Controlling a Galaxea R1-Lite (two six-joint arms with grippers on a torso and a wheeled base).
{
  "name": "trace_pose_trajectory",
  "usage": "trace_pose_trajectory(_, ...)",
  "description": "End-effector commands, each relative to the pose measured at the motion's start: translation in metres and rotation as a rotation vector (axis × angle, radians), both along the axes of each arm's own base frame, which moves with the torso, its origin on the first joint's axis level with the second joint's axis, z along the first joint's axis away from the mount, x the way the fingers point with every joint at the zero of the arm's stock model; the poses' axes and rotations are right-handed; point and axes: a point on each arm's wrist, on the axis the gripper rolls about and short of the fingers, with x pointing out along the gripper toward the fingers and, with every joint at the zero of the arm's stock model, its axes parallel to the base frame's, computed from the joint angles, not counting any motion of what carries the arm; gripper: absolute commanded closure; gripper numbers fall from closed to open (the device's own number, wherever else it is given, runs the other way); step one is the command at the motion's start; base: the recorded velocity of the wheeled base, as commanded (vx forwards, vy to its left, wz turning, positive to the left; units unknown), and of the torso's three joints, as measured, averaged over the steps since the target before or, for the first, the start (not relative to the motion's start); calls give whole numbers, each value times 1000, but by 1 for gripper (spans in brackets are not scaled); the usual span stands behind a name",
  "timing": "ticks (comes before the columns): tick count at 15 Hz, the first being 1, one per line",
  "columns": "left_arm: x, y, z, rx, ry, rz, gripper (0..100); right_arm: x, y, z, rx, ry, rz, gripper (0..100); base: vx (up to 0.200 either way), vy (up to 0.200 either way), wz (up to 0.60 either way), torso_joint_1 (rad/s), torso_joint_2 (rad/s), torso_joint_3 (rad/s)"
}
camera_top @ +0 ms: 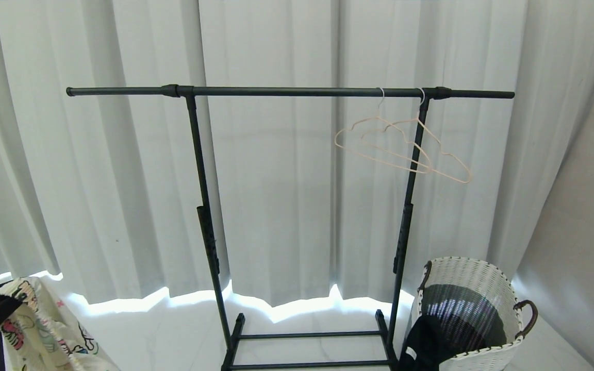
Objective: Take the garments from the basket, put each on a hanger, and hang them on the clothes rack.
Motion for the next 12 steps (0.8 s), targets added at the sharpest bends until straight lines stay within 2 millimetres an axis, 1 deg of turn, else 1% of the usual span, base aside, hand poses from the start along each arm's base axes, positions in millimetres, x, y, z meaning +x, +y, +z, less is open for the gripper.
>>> trace_pose_trajectory(1,0,0,4,12,-13,-4,100,12,2,1,0,23,9,0,0,0,0,198,-476,-276)
trace_pose_trajectory(3,0,0,5,19,-18,-6,100,19,3,7,6,18,25,0,0,0,0,198,-476,-273)
trace_pose_trajectory(5,0,0,6,18,-21,-6,100,22,3,9,7,13,27,0,0,0,0,212,-491,-278)
trace_pose_trajectory(12,0,0,7,18,-26,-6,100,25,4,10,6,6,26,0,0,0,0,234,-513,-286)
